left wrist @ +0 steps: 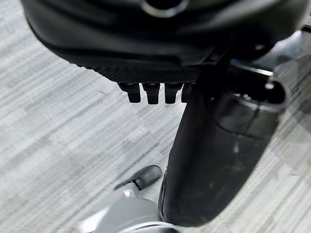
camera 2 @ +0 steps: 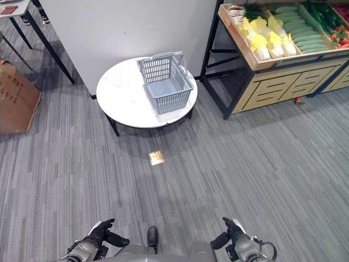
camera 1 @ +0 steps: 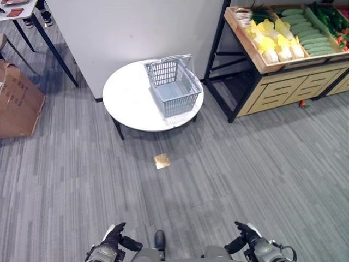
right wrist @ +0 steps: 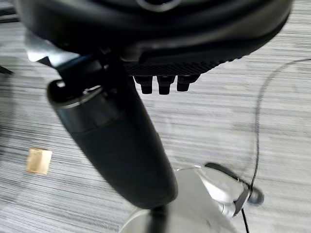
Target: Get the vegetables into the basket
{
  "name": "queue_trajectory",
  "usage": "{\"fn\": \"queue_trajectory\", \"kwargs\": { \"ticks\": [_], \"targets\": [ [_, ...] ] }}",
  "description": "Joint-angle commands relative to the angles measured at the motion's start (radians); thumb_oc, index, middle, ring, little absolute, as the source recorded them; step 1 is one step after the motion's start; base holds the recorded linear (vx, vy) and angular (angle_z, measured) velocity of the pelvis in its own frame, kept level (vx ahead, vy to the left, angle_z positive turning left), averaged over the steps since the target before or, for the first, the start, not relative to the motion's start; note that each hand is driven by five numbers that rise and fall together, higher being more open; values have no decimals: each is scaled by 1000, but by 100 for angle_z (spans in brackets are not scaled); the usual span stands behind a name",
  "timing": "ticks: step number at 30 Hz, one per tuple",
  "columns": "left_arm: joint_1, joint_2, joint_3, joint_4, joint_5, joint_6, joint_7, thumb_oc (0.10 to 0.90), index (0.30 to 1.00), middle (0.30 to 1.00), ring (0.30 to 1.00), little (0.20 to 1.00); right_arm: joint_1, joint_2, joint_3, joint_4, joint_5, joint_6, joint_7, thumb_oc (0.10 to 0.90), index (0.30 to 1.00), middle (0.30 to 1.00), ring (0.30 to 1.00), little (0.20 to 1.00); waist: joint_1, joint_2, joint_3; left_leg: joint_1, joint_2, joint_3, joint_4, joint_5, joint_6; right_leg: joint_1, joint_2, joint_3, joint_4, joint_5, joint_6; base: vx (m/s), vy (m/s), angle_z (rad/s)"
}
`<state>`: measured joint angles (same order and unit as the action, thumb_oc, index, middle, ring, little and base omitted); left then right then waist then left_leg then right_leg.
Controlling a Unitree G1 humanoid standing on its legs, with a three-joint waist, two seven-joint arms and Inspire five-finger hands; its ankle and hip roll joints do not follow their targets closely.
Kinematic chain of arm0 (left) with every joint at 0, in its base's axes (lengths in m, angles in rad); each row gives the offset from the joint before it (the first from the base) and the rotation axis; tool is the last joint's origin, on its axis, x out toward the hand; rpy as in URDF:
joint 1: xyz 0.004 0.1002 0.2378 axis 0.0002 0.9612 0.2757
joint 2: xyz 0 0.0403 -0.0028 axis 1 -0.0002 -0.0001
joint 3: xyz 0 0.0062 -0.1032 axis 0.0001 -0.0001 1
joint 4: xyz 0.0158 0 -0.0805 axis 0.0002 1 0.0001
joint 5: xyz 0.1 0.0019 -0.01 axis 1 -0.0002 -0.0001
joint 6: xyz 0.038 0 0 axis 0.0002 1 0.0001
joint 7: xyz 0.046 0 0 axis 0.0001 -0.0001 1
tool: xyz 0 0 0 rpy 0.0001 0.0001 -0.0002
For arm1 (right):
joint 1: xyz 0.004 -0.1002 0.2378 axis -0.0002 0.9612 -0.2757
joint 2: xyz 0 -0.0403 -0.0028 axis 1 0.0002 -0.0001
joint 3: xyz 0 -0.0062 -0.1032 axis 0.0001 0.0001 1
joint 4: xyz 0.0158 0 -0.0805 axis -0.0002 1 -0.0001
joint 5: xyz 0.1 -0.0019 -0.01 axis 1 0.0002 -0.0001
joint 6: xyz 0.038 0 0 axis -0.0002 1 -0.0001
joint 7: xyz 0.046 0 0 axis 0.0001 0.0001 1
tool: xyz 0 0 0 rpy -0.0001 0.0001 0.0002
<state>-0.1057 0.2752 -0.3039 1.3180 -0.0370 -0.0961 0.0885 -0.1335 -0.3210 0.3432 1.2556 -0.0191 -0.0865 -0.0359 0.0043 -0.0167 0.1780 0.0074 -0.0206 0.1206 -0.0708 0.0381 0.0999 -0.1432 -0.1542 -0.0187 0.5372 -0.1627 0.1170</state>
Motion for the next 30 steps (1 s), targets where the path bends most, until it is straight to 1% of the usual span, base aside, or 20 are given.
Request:
{"fn": "queue_trajectory", "kwargs": {
  "ticks": [1,2,4,5,6,8,9,13,15,16,17,19,21,22,23,25,27,28,29,30],
  "targets": [
    [-2,29,39,8,35,-15,20,900,1000,1000,1000,1000,-22,4,45,-43,-6,-23,3,900,1000,1000,1000,1000,-23,-28,10,-12,19,-24,95,-76,-79,-39,7,-19,-334,250,24,406,-58,-9],
    [-5,27,41,12,39,-17,25,900,1000,1000,1000,1000,-26,7,50,-59,-6,-26,-1,900,1000,1000,1000,1000,-36,-39,21,38,13,-33,78,-97,-87,-69,2,-44,-440,295,43,341,-67,-19],
    [-4,26,41,12,39,-17,25,900,1000,1000,1000,1000,-26,6,51,-59,-6,-26,-1,900,1000,1000,1000,1000,-37,-36,25,44,16,-34,76,-99,-88,-61,4,-47,-445,296,42,188,-48,-8],
    [-8,22,44,16,46,-18,29,900,1000,1000,1000,1000,-25,9,55,-67,-9,-25,0,900,1000,1000,1000,1000,-54,-39,27,81,13,-52,60,-110,-97,-104,2,-39,-513,344,58,299,-90,21],
    [-10,21,43,18,49,-19,27,900,1000,1000,1000,1000,-22,9,59,-66,-16,-24,2,900,1000,1000,1000,1000,-65,-39,29,100,16,-66,57,-121,-103,-118,8,-25,-538,358,63,387,-124,32],
    [-5,18,44,18,50,-19,25,900,1000,1000,1000,1000,-14,8,61,-65,-21,-23,4,900,1000,1000,1000,1000,-71,-36,31,123,18,-81,54,-133,-108,-115,13,-13,-542,365,66,225,-106,46],
    [2,14,46,22,53,-18,22,900,1000,1000,1000,1000,-3,5,64,-58,-28,-21,5,900,1000,1000,1000,1000,-76,-37,22,148,22,-105,55,-149,-117,-108,21,8,-526,364,59,253,-187,82],
    [5,4,45,35,66,-13,35,900,1000,1000,1000,1000,-3,-4,72,-45,-36,-19,8,900,1000,1000,1000,1000,-76,-26,-1,163,46,-122,80,-153,-135,-90,39,-13,-513,359,35,221,-190,60],
    [12,-6,42,42,72,-8,34,900,1000,1000,1000,1000,0,-24,78,-49,-44,-23,12,900,1000,1000,1000,1000,-75,-10,-11,147,87,-138,170,-105,-180,-71,69,-45,-487,314,1,271,-299,4],
    [13,-13,41,40,68,-9,33,900,1000,1000,1000,1000,1,-30,74,-47,-39,-25,10,900,1000,1000,1000,1000,-74,-6,-11,132,91,-140,206,-80,-193,-58,73,-55,-489,305,-7,184,-215,11],
    [13,-13,41,40,68,-9,33,900,1000,1000,1000,1000,1,-30,74,-47,-39,-25,10,900,1000,1000,1000,1000,-75,-6,-12,131,92,-141,208,-81,-193,-58,73,-56,-489,305,-7,92,-138,15],
    [-1,-19,48,26,29,-9,39,900,1000,1000,1000,1000,-4,-46,47,-46,3,-28,0,900,1000,1000,1000,1000,-67,-12,9,51,94,-166,365,9,-225,-23,84,-71,-481,269,-41,154,-250,19],
    [-14,-23,49,18,9,-9,46,900,1000,1000,1000,1000,-2,-51,29,-25,21,-23,-11,900,1000,1000,1000,1000,-66,-17,22,2,97,-167,452,66,-240,-3,80,-82,-479,252,-60,183,-222,13],
    [-13,-26,48,9,-1,-9,43,900,1000,1000,1000,1000,9,-57,14,-3,30,-19,-15,900,1000,1000,1000,1000,-64,-17,27,-18,105,-155,498,98,-244,23,82,-92,-479,231,-75,204,-188,4],
    [-14,-28,45,8,-3,-10,46,900,1000,1000,1000,1000,14,-58,6,5,34,-19,-19,900,1000,1000,1000,1000,-67,-18,28,-26,110,-135,510,110,-242,35,82,-97,-482,224,-80,212,-155,22],
    [-15,-28,41,5,0,-9,46,900,1000,1000,1000,1000,21,-60,-6,17,41,-16,-21,900,1000,1000,1000,1000,-68,-15,28,-35,118,-120,502,120,-238,49,82,-104,-487,214,-83,132,-60,35],
    [-13,-30,32,-1,3,-11,48,900,1000,1000,1000,1000,31,-66,-17,34,40,-9,-27,900,1000,1000,1000,1000,-59,-8,31,-99,101,-101,418,73,-219,77,71,-112,-502,195,-72,162,-22,38],
    [-13,-30,32,-1,3,-11,48,900,1000,1000,1000,1000,31,-66,-17,34,40,-9,-27,900,1000,1000,1000,1000,-59,-8,31,-98,101,-101,418,73,-219,78,71,-112,-502,195,-72,195,15,23],
    [-12,-29,29,-3,8,-13,51,900,1000,1000,1000,1000,37,-68,-20,38,32,-8,-30,900,1000,1000,1000,1000,-52,-9,27,-141,111,-69,298,19,-201,95,63,-111,-512,179,-59,211,52,15],
    [-10,-30,25,-4,9,-13,55,900,1000,1000,1000,1000,40,-67,-20,40,29,-6,-32,900,1000,1000,1000,1000,-48,-4,26,-152,123,-54,237,14,-198,106,59,-110,-515,169,-56,280,90,13]
  ]
}}
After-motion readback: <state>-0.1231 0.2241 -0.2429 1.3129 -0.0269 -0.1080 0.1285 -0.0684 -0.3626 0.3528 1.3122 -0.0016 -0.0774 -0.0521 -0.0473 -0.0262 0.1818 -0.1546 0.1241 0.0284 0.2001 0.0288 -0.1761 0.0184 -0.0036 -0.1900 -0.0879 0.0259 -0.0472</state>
